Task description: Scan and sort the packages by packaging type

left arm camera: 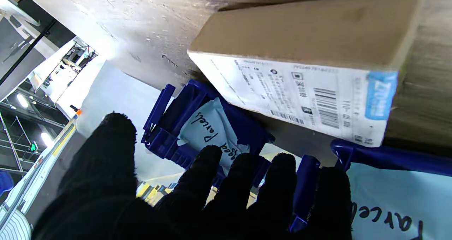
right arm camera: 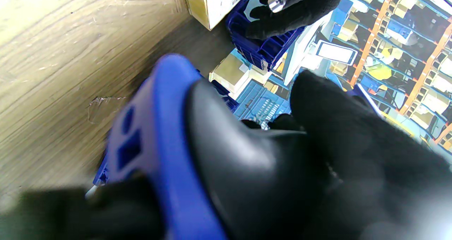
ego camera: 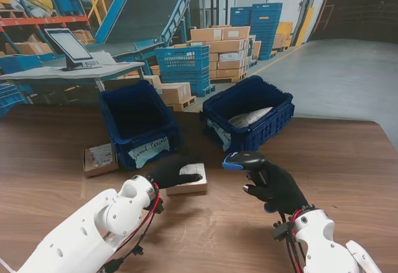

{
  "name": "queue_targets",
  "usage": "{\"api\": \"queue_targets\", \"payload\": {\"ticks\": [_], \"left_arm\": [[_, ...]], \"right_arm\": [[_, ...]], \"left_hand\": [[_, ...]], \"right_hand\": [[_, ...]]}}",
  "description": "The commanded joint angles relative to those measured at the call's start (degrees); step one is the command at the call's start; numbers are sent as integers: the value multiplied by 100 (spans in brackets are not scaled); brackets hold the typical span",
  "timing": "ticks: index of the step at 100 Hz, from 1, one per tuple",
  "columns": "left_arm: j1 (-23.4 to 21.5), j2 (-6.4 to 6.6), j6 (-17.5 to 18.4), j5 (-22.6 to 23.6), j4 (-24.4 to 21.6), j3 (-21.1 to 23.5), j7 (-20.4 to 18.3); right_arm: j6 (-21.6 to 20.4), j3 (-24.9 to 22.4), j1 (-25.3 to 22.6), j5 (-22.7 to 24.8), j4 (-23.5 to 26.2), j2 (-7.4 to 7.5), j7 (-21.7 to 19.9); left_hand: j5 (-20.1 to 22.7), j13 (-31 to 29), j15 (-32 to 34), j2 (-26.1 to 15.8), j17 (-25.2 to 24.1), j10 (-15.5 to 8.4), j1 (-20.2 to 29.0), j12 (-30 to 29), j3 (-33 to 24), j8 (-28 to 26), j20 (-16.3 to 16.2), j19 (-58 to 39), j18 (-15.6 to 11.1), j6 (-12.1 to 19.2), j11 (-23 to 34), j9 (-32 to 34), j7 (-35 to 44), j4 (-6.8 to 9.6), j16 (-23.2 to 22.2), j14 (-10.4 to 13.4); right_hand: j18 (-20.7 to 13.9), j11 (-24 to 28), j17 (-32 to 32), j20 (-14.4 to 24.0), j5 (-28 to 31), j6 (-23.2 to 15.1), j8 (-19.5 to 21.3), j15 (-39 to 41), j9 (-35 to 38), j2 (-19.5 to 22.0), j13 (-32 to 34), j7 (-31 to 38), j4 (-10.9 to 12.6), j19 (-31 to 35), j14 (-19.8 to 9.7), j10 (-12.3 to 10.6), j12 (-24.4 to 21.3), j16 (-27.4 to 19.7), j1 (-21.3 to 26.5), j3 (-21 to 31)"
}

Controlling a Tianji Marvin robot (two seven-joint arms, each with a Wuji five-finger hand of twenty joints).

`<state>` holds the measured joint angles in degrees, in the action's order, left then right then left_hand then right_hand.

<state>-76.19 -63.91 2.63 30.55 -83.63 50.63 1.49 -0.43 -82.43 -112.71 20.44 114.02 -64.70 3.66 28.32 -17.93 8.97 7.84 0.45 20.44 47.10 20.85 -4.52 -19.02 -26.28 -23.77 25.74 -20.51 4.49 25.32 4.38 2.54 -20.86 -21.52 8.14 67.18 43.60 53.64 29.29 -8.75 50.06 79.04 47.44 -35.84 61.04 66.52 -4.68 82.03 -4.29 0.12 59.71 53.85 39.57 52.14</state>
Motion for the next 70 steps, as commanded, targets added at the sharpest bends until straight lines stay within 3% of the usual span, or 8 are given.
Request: {"api": "queue_targets", "payload": {"ticks": [1, 43, 70], "left_arm": [[49, -69, -47, 47, -5, -31, -205], [359, 25, -167, 871, 413, -227, -146], [506, 172, -262, 1139, 436, -347, -684]], "right_arm": [[-12, 18, -36, 7, 68, -48, -62], [-19, 37, -9, -15, 50, -44, -87], [-31, 37, 0, -36, 41, -37, -124]], "left_hand": [[73, 2, 14, 89, -20, -42, 93, 70, 67, -7, -84, -130, 151, 62, -29, -42, 25, 106, -85, -147], [-1180, 834, -424, 437, -315, -32, -619, -171, -71, 199, 96, 456, 100, -263, -279, -1444, -373, -14, 219, -115], [-1495, 1121, -563, 470, -405, 44, -967, -319, -163, 340, 143, 883, 88, -523, -364, -1766, -479, -206, 394, -93]], "right_hand": [[0, 53, 17, 85, 56, -326, 58, 371, 109, 107, 371, -4, -4, 118, -393, 178, 129, 243, 466, 237], [-10, 51, 25, 83, 56, -326, 58, 371, 109, 105, 377, -4, 1, 118, -399, 185, 130, 242, 476, 227], [-11, 50, 26, 80, 56, -322, 58, 372, 108, 110, 374, -5, 0, 115, -390, 185, 129, 243, 476, 221]]}}
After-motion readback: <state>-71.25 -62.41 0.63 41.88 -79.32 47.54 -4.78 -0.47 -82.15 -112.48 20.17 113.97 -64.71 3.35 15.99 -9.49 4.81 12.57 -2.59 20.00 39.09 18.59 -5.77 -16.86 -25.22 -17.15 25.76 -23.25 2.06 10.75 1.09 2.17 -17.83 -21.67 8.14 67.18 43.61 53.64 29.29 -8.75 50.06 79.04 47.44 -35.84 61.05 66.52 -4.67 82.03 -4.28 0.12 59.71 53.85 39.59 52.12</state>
